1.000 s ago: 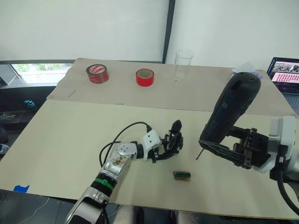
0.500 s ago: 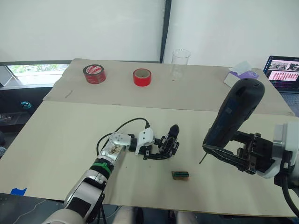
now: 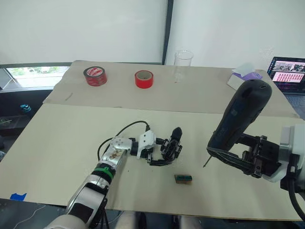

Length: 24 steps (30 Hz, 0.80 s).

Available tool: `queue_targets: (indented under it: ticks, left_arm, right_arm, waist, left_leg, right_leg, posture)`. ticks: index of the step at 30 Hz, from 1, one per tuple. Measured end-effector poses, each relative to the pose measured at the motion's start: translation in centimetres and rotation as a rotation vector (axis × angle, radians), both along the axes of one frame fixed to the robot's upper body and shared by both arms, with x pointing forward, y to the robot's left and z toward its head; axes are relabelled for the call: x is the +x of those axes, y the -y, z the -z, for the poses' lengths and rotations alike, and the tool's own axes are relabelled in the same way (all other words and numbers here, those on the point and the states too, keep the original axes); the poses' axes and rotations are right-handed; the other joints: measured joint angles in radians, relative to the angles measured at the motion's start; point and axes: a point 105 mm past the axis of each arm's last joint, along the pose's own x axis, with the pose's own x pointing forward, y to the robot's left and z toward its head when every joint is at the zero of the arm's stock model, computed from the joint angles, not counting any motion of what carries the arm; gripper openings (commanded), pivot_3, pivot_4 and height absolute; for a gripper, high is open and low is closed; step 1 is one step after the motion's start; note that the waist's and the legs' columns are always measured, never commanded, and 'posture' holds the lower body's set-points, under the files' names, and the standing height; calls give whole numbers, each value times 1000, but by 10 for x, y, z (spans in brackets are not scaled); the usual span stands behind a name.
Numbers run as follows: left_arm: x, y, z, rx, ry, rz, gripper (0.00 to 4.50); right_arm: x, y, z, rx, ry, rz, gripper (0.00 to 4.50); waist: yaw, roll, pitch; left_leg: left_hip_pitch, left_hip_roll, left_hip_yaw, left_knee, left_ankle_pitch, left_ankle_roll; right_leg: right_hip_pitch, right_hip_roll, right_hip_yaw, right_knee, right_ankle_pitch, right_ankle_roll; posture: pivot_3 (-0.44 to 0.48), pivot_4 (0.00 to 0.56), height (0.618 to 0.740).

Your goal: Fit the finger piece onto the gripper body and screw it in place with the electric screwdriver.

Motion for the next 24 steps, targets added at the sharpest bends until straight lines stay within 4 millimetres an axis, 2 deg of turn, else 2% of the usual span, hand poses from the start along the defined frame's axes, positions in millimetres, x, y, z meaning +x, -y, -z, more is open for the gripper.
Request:
queue_targets:
  ticks: [5, 15, 24]
  left_arm:
    - [-10, -10, 1, -26, 24, -97, 4461]
    - [-23, 16, 2, -39, -29, -173, 4461]
    - [-23, 20, 3, -19, -30, -181, 4461]
  right_arm:
    - [0, 0, 0, -2, 0, -5, 1920]
    - [2, -3, -2, -9, 19, -23, 1920]
    - [5, -5, -3, -3, 23, -28, 1920]
  waist:
    - [-6, 0, 0]
    - [17, 0, 0]
    - [21, 0, 0]
  left_leg:
    - [0, 0, 0, 0, 0, 0]
    - [0, -1, 0, 0, 0, 0]
    - [0, -1, 0, 0, 0, 0]
  right_leg:
    - [1, -1, 1, 0, 0, 0]
    - [1, -1, 1, -1, 0, 0]
    - [1, -1, 1, -1, 0, 0]
  posture:
    - [0, 150, 740]
    - [0, 150, 740]
    - [0, 150, 740]
